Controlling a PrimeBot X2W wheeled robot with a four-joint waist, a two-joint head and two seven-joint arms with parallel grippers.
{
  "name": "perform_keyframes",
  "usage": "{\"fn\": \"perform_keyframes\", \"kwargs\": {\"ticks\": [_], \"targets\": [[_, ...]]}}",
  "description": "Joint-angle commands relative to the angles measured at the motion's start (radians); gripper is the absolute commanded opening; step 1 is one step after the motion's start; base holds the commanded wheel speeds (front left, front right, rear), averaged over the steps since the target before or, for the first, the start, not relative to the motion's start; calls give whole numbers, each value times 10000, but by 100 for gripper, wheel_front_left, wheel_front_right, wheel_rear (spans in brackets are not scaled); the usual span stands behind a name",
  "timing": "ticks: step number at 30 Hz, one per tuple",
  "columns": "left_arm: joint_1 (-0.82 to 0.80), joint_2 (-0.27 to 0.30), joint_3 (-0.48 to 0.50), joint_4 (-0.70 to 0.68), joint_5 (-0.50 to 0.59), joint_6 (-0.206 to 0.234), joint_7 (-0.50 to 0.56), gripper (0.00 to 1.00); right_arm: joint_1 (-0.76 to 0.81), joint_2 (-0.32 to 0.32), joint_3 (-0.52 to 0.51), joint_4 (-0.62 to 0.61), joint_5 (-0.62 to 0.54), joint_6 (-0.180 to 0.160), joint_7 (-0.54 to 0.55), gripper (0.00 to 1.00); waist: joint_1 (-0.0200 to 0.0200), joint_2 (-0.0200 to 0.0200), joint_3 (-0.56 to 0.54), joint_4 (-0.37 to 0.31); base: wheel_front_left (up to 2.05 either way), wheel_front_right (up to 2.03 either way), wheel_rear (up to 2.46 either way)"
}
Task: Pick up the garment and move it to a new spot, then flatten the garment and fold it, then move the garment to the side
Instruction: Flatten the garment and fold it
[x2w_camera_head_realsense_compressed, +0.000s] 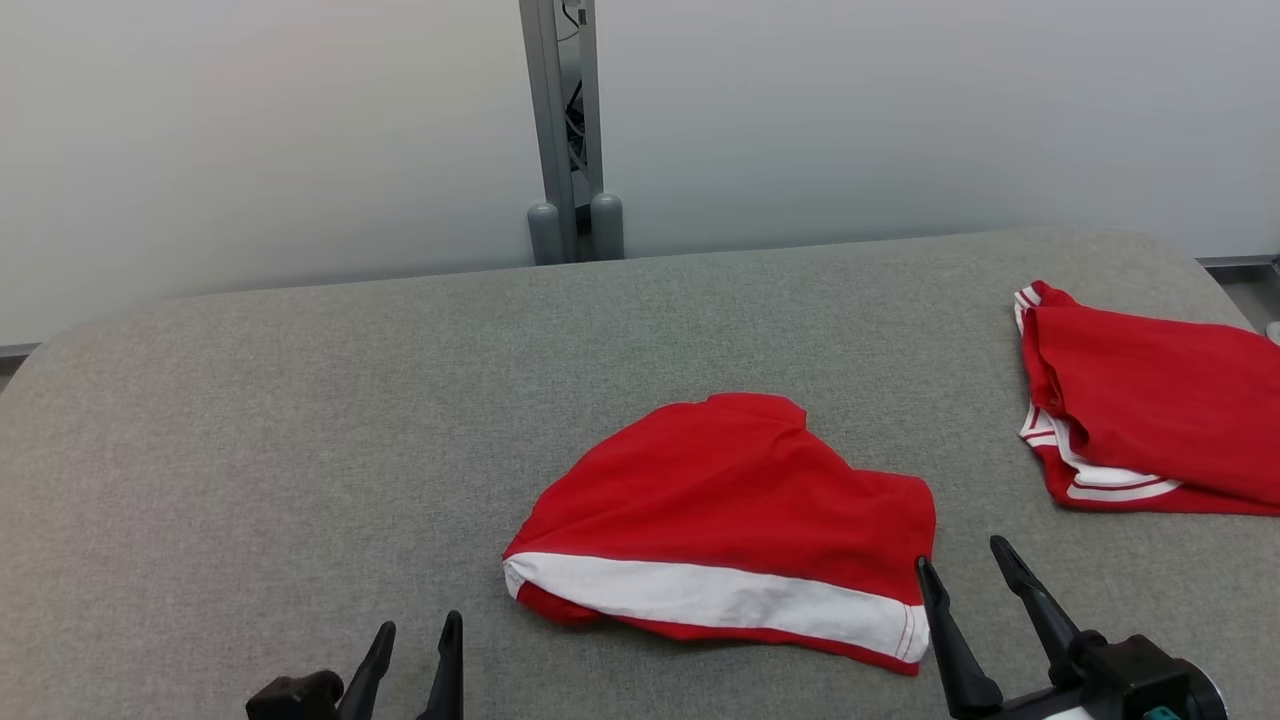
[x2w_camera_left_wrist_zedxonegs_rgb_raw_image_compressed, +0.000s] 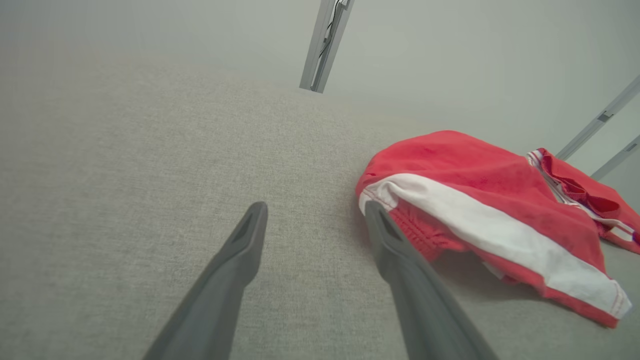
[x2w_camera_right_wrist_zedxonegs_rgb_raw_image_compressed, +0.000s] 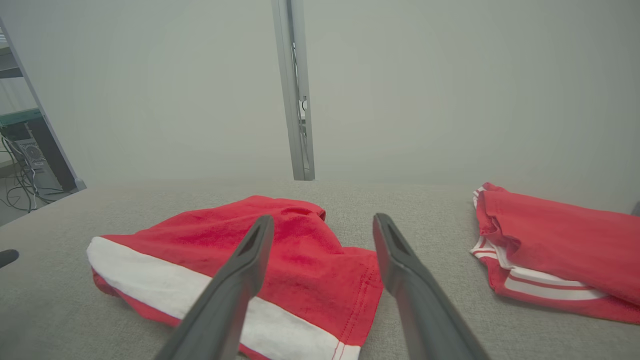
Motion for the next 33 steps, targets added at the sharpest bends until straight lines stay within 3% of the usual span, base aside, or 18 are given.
{"fn": "perform_keyframes", "kwargs": {"ticks": [1,12,22,33], "targets": [[-388,49,-67,274,-221,-99,79,100,-122,-54,15,42,-21,-4,-2,100,0,-1,55,-47,0,0,0],[-2175,52,-919,2243,-2996,-714,565,100,-216,-208,102,125,-37,-4,-1,100,0,-1,355,-333,0,0,0],[-2930,54,-1709,3396,-2622,-576,370,100,-414,-290,233,84,-13,-4,-1,100,0,-1,652,-570,0,0,0],[-3608,53,-2807,4140,-3214,-692,416,100,-741,-290,310,30,-21,-4,-1,100,0,-1,1078,-751,0,0,0]]}}
